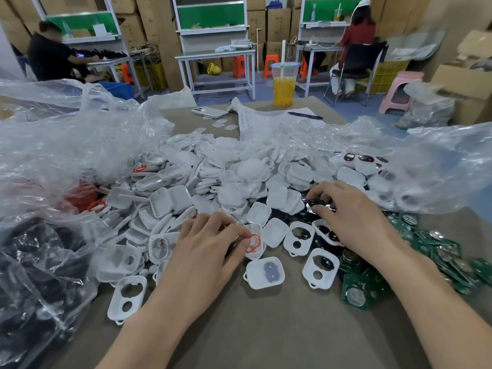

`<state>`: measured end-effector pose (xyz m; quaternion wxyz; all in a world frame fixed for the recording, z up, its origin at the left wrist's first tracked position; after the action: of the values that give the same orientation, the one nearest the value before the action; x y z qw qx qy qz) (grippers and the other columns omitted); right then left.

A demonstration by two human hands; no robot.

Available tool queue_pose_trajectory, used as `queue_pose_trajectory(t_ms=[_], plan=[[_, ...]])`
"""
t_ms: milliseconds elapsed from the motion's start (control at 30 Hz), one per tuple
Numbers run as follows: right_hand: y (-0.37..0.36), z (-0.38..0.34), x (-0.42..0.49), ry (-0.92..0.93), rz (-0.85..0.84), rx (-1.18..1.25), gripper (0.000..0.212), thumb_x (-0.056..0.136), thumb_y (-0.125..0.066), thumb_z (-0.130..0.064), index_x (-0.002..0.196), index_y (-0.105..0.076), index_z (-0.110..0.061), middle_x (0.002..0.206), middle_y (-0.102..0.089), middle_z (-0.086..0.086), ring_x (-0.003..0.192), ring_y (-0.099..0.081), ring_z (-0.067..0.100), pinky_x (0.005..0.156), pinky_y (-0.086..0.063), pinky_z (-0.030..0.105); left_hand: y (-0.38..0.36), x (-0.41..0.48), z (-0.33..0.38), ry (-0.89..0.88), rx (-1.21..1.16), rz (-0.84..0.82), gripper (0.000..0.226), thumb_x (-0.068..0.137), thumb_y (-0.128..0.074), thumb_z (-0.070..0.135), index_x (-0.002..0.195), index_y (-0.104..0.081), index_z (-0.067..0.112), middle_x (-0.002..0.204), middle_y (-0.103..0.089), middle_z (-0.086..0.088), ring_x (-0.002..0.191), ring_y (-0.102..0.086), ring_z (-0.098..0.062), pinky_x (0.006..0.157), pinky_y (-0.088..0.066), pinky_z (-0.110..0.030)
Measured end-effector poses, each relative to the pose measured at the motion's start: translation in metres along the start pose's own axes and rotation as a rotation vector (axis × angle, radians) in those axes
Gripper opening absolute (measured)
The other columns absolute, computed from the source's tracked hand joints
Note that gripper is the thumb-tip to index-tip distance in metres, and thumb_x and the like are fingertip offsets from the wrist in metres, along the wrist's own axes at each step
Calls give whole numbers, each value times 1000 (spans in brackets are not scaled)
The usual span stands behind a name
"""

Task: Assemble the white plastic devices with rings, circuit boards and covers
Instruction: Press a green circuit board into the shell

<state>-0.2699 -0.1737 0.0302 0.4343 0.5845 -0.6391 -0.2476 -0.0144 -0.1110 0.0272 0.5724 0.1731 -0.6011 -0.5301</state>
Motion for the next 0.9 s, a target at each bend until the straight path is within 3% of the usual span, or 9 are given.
queue_pose_trajectory(t_ms=[133,200,300,400,467,533,633,733,900], plan=[[0,2,3,-32,25,65,22,95,-61,-18,105,-65,-37,91,-54,-17,88,-51,2,65,-36,12,-2,0,-2,7,-7,-12,11,94,-68,35,102,-74,30,100,-61,12,93,-55,-17,87,-43,-36],[2,1,3,-42,55,94,24,95,-61,-17,103,-66,-39,87,-55,-19,87,-47,2,66,-33,12,-1,0,-2,11,-20,-16,11,94,-68,36,102,-74,31,101,-61,13,94,-55,-17,87,-43,-36],[4,2,3,-46,79,132,23,95,-62,-22,100,-66,-44,84,-58,-20,92,-44,-2,67,-33,17,-1,0,-2,15,-32,-25,12,94,-67,36,103,-74,31,101,-61,14,95,-54,-16,88,-43,-36],[7,0,2,-57,115,148,13,93,-62,-50,105,-64,-50,88,-63,-16,86,-53,-3,65,-39,24,-1,0,-3,13,-40,-23,13,96,-64,37,103,-74,31,100,-60,14,94,-53,-15,88,-41,-35],[9,-2,0,-57,136,113,34,93,-56,-60,124,-60,-48,90,-63,-15,87,-59,11,74,-48,33,0,0,-3,21,-53,-20,19,97,-59,40,107,-73,31,102,-60,14,96,-52,-15,89,-38,-33],[14,-4,-3,-66,168,70,43,97,-52,-55,136,-54,-38,88,-58,-19,98,-59,18,83,-51,39,1,0,-3,34,-77,-20,25,100,-55,40,117,-70,32,105,-60,16,101,-51,-14,93,-34,-31],[21,-8,-15,-86,240,18,38,102,-45,-46,134,-56,-29,106,-65,-7,112,-51,20,91,-42,38,5,-2,-2,48,-131,-8,31,102,-48,39,128,-65,34,105,-59,19,101,-47,-10,96,-34,-30],[24,-14,-35,-81,260,-54,40,102,-40,-44,134,-56,-27,120,-65,-2,114,-48,18,96,-38,36,12,-6,-2,52,-178,20,32,102,-47,36,127,-67,32,101,-59,19,100,-48,-9,93,-40,-32],[11,-9,-63,-197,17,-277,58,99,-30,-63,145,-46,-31,146,-48,-4,134,-38,23,110,-31,43,25,-13,-1,124,-236,163,26,101,-53,25,121,-70,24,93,-62,17,102,-52,-8,92,-35,-17]])
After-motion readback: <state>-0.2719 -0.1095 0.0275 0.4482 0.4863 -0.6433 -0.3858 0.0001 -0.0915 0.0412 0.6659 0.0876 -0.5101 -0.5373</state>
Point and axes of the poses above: each hand's wrist, its own x-axis towards the middle knuckle, its own y-axis out of the back of the hand, z = x × y, the point moved 3 cm from there along x, towards the middle knuckle
